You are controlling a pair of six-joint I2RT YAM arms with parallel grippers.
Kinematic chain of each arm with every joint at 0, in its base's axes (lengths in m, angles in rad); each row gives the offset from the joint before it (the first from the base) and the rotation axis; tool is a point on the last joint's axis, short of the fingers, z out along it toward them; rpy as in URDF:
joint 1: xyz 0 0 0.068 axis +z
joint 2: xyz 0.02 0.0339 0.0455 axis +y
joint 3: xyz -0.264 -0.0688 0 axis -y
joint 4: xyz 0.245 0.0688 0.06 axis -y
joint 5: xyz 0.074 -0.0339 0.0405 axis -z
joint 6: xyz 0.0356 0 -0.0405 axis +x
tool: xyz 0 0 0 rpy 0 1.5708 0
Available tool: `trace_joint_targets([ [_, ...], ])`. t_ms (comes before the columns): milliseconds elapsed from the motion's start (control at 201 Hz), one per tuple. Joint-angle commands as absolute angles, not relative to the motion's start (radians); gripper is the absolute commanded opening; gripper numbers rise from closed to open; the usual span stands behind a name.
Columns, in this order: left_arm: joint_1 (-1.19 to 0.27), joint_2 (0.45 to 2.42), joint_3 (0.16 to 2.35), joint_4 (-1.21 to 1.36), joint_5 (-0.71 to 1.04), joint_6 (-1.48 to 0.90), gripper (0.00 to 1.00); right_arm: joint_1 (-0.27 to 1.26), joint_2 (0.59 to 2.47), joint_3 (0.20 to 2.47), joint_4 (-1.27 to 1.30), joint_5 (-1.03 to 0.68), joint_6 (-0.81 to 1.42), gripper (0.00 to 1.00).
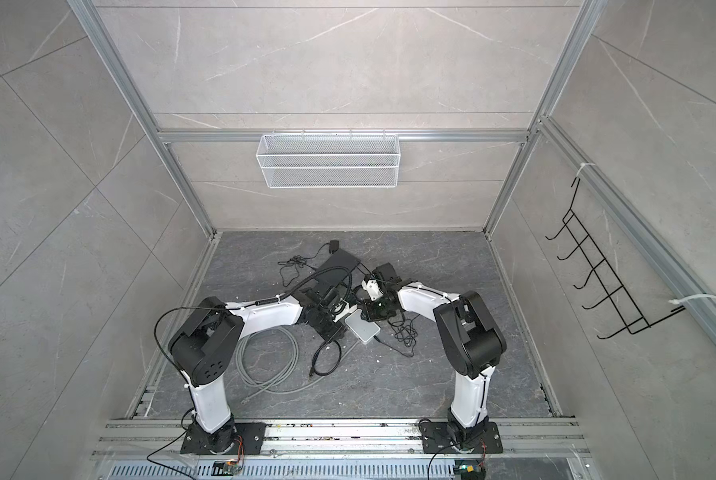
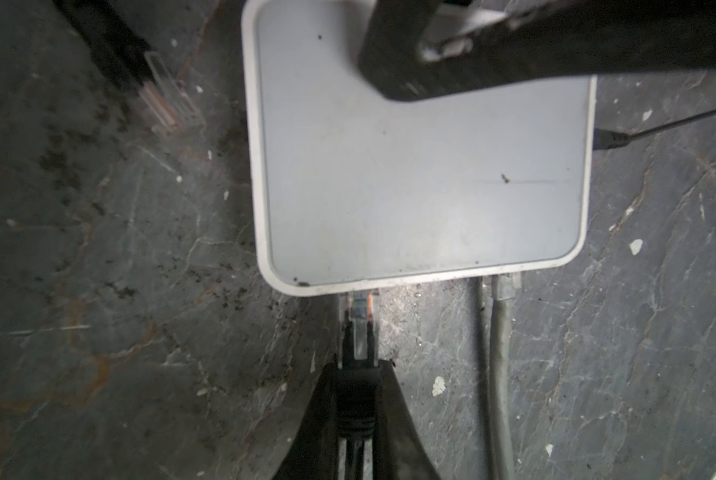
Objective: Insert the plug into the switch port
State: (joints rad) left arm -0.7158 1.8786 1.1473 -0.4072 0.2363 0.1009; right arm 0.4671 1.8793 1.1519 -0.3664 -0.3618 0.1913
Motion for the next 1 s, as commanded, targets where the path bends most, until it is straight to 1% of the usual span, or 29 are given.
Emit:
trace_joint_targets([
  [0, -0.713, 1.921, 1.146, -0.418, 0.134, 0.059, 0.11, 0.477, 1.933, 1.127, -0.461, -0.326, 0.21, 0.29],
  [239, -0.729, 1.946, 1.184, -0.474, 0.107, 0.063, 0.1, 0.477, 1.947, 1.135, -0.456, -0.337, 0.226, 0.28],
  [428, -0.733, 1.954, 1.193, -0.532, 0.032, 0.037, 0.09, 0.477, 1.956, 1.149, -0.456, -0.344, 0.235, 0.27],
  [622, -0.734, 1.944, 1.18, -0.495, -0.012, -0.003, 0.09, 0.477, 1.962, 1.148, -0.454, -0.356, 0.238, 0.27],
  [751, -0.737, 1.945, 1.173, -0.451, 0.043, 0.011, 0.09, 0.477, 1.966, 1.147, -0.453, -0.363, 0.24, 0.27],
  [990, -0.748, 1.971, 1.205, -0.48, 0.062, 0.042, 0.09, 0.477, 1.959, 1.148, -0.453, -0.387, 0.239, 0.26],
])
